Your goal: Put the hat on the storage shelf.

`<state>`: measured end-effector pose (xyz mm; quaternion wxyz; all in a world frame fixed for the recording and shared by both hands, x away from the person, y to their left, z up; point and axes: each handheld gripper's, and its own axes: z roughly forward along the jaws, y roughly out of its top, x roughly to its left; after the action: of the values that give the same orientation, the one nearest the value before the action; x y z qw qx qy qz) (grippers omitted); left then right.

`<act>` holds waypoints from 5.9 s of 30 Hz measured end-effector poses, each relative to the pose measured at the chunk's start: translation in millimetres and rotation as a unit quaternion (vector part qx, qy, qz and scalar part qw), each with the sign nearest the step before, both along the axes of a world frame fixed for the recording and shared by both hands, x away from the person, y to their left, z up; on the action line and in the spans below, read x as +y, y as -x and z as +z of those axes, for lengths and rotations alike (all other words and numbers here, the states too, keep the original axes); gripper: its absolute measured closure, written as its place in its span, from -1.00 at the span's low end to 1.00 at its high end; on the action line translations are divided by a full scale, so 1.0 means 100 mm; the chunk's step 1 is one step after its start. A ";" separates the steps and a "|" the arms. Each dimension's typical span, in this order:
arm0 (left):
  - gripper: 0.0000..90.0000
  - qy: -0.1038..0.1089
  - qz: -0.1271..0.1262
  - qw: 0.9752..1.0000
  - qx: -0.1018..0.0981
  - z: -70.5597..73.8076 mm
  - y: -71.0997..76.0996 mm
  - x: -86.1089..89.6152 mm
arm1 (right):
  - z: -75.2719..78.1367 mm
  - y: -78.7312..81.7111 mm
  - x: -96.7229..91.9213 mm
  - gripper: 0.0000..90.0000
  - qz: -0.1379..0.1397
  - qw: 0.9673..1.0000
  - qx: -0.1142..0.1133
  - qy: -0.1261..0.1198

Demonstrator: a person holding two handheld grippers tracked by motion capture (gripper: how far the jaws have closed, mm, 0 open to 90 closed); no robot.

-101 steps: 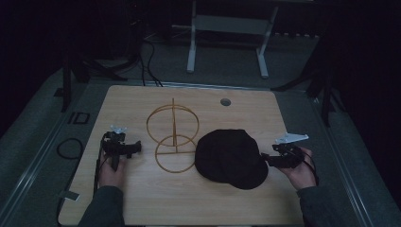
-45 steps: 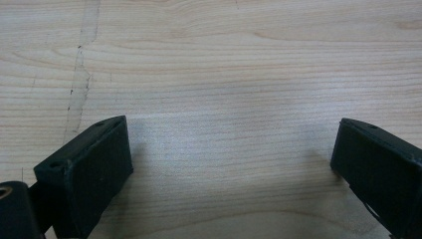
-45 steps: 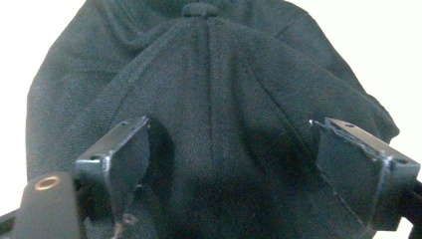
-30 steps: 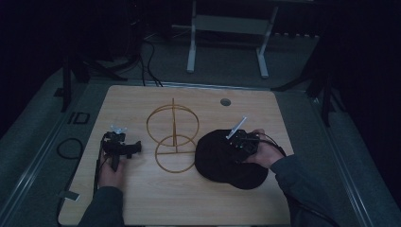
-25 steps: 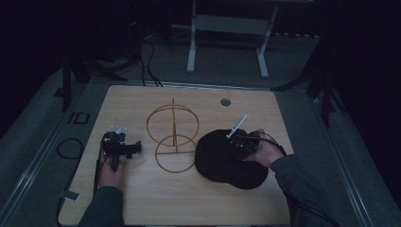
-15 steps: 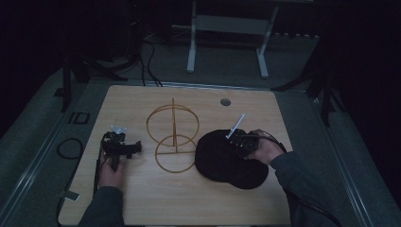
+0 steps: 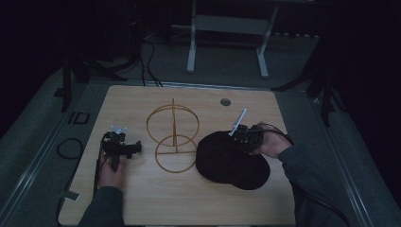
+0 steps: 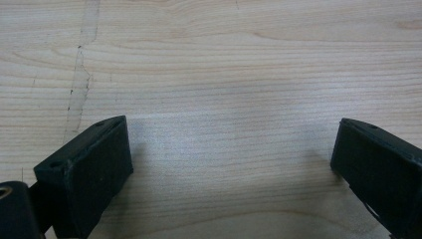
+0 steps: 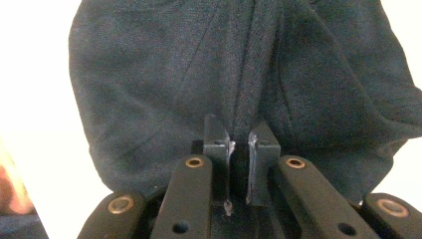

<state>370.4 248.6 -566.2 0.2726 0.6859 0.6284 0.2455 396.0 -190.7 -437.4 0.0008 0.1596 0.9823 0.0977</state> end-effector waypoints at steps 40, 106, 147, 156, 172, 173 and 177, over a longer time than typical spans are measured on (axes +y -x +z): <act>-0.95 0.000 0.000 1.000 0.001 0.00 0.00 0.00 | 0.62 -0.10 -0.29 0.84 0.048 0.998 -0.029 -0.007; -0.95 0.000 0.001 1.000 0.000 0.00 0.00 0.00 | 1.81 -0.10 -0.44 0.85 0.093 0.989 -0.077 -0.079; -0.95 0.000 0.001 1.000 0.000 0.00 0.00 0.00 | 2.06 -0.14 -0.27 0.85 0.106 0.983 -0.100 -0.108; -0.95 0.000 0.001 1.000 0.000 0.00 0.00 0.00 | 2.14 -0.13 -0.22 0.85 0.109 0.981 -0.109 -0.117; -0.95 0.000 0.001 1.000 0.000 0.00 0.00 0.00 | 2.28 -0.12 -0.11 0.85 0.124 0.975 -0.122 -0.139; -0.95 0.000 0.001 1.000 0.000 0.00 0.00 0.00 | 2.28 -0.12 -0.11 0.85 0.125 0.974 -0.123 -0.141; -0.95 0.000 0.001 1.000 0.000 0.00 0.00 0.00 | 2.31 -0.11 -0.13 0.85 0.125 0.973 -0.128 -0.148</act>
<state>370.5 248.5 -566.1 0.2725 0.6854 0.6289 0.2458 406.7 -203.2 -206.0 0.0911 0.0204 0.9607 0.2612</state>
